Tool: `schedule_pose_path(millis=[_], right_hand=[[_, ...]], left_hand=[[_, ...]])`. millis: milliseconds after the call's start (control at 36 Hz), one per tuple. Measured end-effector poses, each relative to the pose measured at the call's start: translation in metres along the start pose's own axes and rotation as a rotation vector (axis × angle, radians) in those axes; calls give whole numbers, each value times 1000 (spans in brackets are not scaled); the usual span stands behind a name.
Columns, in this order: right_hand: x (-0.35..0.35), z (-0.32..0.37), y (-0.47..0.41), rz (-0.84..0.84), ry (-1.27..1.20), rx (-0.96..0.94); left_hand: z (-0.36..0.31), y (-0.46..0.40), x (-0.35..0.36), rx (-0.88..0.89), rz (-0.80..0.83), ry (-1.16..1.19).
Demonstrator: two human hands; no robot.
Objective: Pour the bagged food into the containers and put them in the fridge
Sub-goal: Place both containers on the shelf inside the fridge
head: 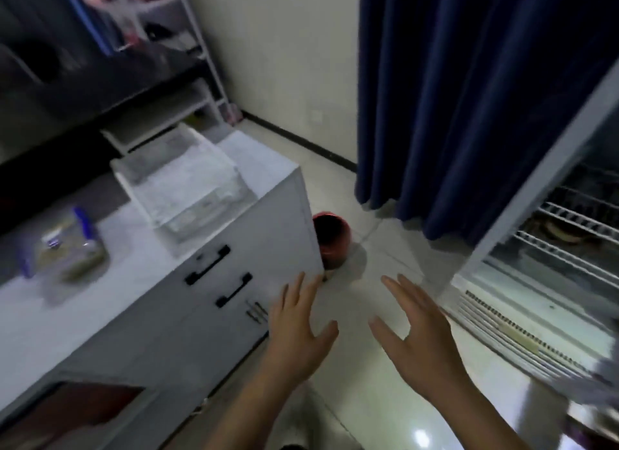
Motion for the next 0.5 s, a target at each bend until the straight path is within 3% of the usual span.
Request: schedule_pose_path(millis=[306, 500], right_hand=[[181, 176, 13, 235, 153, -230], [290, 254, 16, 369, 278, -376]], left_hand=[[206, 99, -125, -279, -261, 119], [320, 143, -181, -434, -392, 127]])
Point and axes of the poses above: each hand's wrist, its own y-axis away from the middle knuckle, its own x-axis out of the palm, z = x × y, the point moved 6 cm from there along -y, towards the middle knuckle, and after that the axes turned 9 degrees about x, right-handed, at the moved point
